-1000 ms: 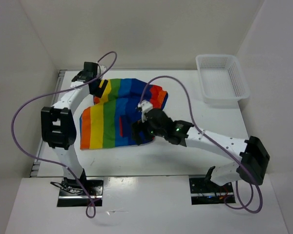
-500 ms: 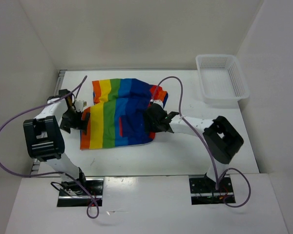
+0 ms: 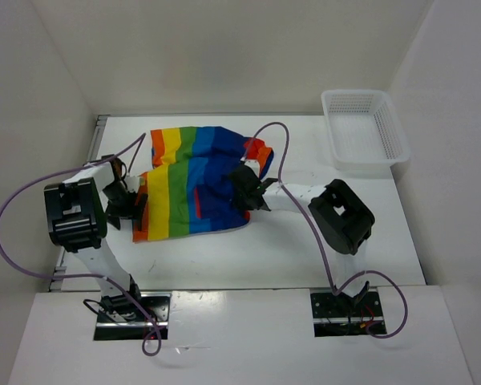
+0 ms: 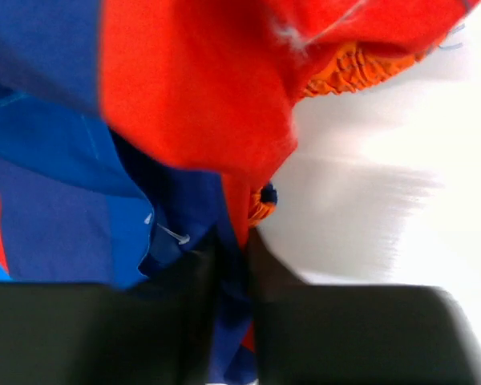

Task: Fold and stack the shorts
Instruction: Move the shorts to the center of the board

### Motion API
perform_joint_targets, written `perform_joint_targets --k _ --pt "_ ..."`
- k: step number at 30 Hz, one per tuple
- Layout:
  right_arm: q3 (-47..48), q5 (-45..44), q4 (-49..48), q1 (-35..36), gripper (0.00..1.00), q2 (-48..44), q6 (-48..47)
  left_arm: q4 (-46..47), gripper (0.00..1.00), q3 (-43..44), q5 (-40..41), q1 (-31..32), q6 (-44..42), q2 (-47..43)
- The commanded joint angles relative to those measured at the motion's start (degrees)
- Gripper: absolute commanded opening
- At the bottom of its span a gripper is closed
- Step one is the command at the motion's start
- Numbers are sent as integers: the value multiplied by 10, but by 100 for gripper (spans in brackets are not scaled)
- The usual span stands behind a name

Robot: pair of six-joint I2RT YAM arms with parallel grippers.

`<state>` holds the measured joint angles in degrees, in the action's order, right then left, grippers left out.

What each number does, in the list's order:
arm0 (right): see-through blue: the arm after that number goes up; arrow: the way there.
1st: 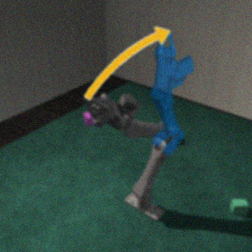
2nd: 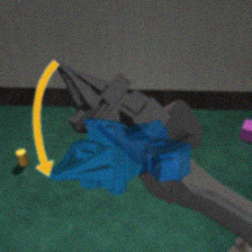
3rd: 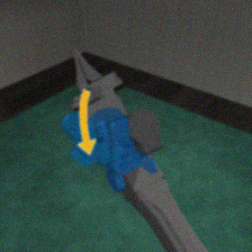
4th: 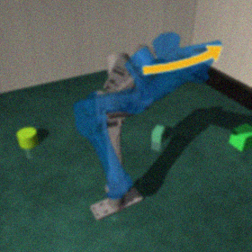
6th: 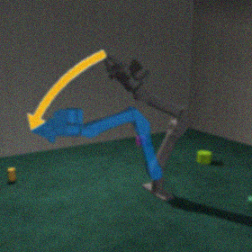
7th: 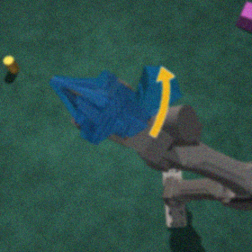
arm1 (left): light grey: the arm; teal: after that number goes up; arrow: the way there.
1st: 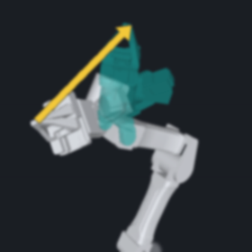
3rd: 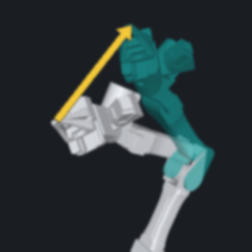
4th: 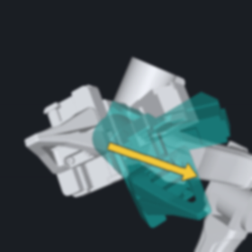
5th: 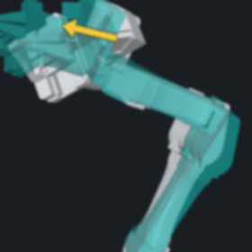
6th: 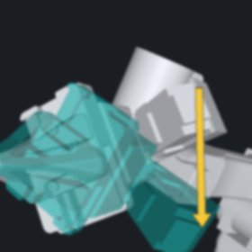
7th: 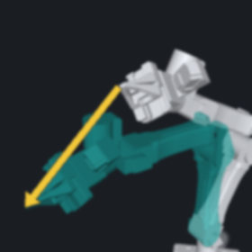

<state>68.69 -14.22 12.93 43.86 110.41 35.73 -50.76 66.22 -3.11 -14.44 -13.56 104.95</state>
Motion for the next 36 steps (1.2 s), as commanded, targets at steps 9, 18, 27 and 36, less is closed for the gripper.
perform_joint_targets --k 9,18,27,36 --pt "-40 -22 2 -14 0 -147 23 52 0 35 -75 13 15 57" --pt "-196 17 52 -20 15 -277 113 85 0 53 -78 8 2 11" --pt "-230 -5 41 -20 66 -288 131 64 78 21 -197 27 -28 5" --pt "-239 -57 111 -20 66 -316 183 30 78 1 -96 77 -50 43"
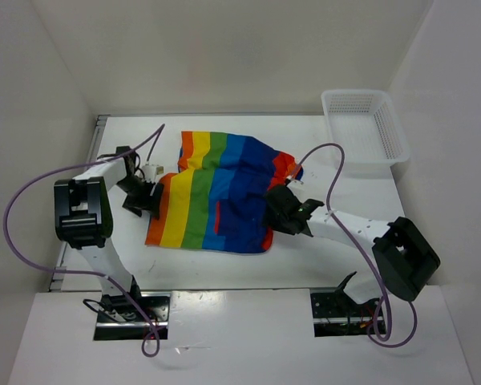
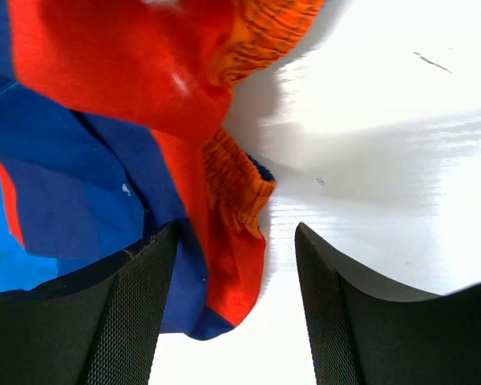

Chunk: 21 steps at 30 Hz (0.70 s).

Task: Fold and stack the shorts
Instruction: Move the shorts to the center of the board, then flatten the shorts out

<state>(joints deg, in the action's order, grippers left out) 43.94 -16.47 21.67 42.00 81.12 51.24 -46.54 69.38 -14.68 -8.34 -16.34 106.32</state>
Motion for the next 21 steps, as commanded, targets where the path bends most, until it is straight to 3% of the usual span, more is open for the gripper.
perform_joint_targets --k 1,6,10,15,17,18,19,21 --pt "4 -35 9 -2 66 -23 28 0 78 -37 26 26 -17 40" --pt "3 -44 -16 -7 66 30 23 19 72 -37 48 33 5 74" --pt "28 -27 -50 -18 66 93 11 13 59 -25 13 39 -1 87" --pt "52 -9 -56 -24 60 177 11 1 17 7 -19 54 6 121" --pt "57 -1 -63 -24 60 177 5 -5 8 14 -27 54 12 127" --pt "57 -1 -71 -24 63 157 -4 -5 0 14 -36 54 12 127" --pt "57 -1 -77 -24 65 143 -20 -5 0 20 -41 54 12 127" --pt "51 -10 -88 -24 82 102 -32 -10 0 38 -41 54 12 132"
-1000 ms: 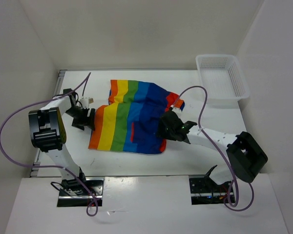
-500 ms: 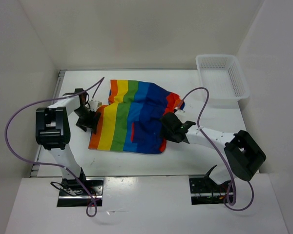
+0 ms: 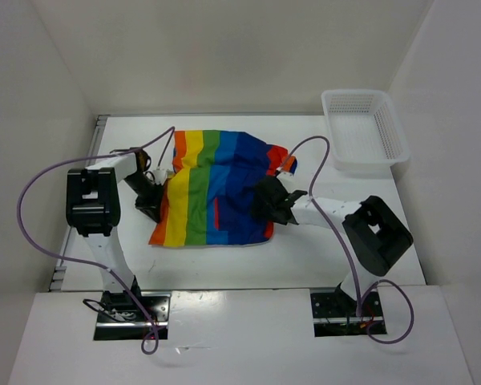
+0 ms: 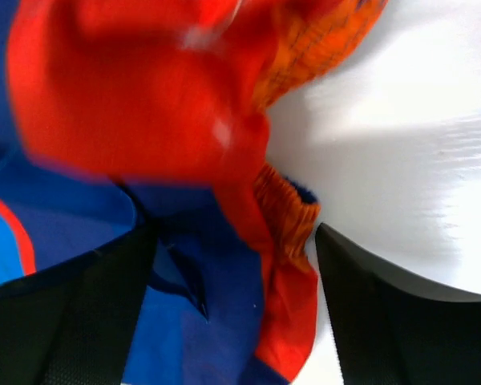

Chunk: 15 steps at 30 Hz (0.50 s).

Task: Fold and stack the shorts
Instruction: Flatten the shorts out

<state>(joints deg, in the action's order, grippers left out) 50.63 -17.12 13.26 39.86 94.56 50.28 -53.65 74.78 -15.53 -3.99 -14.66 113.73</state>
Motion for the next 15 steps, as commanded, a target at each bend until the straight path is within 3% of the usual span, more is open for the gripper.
perform_joint_targets --k 1,4,8,11,15 --pt "-16 -4 -4 -8 86 -45 -40 79 0 -10 -6 10 6 53" --pt "-16 -28 -4 -8 91 -89 -62 113 0 5 45 10 11 47" --pt "-26 -34 27 -50 89 -140 -51 120 0 40 61 -13 16 62" --pt "-54 -22 32 -86 82 -176 -51 127 0 69 74 -38 22 67" --pt "-67 10 10 -92 68 -156 -51 132 0 100 79 -61 27 67"
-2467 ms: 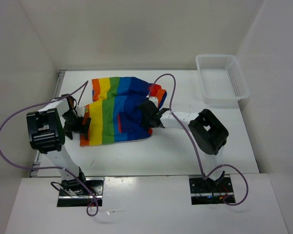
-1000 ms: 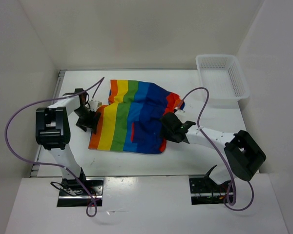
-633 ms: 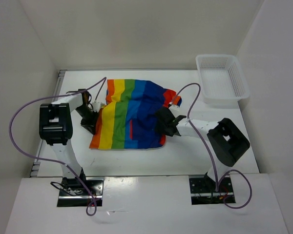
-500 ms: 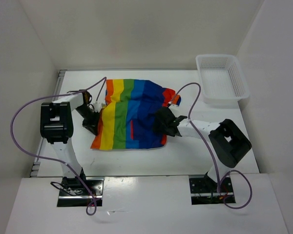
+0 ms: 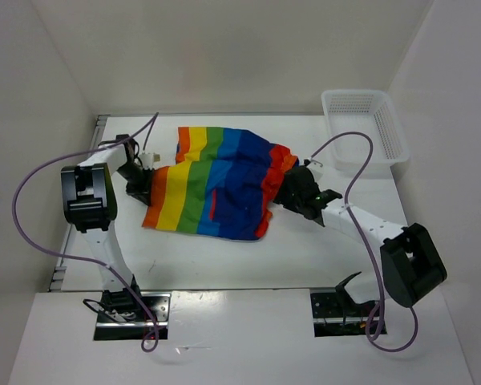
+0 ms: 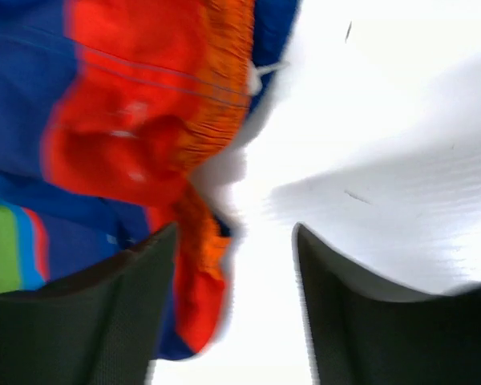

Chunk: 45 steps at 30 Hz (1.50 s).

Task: Fold and stack the shorts
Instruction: Flatten the shorts out, then fold the shorts

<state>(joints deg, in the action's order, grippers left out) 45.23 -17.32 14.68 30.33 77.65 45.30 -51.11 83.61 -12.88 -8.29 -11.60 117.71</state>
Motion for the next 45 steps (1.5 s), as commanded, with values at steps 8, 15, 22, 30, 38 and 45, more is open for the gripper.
perform_joint_targets --k 8,15,22,30,38,45 --pt "-8 92 -46 3 50 82 -3 128 58 -32 34 -18 6 -19" --pt "-13 108 -69 9 53 88 -10 112 72 -96 15 -56 11 -106" --pt "4 120 -69 25 52 127 1 80 71 -135 3 -66 6 -81" --pt "16 115 -69 42 51 160 7 36 66 -135 -47 -66 -9 -50" --pt "16 109 -69 42 45 166 7 -19 57 -129 -61 -54 -63 -25" --pt "39 109 -69 42 15 196 12 -1 24 -157 -34 -54 -76 -9"
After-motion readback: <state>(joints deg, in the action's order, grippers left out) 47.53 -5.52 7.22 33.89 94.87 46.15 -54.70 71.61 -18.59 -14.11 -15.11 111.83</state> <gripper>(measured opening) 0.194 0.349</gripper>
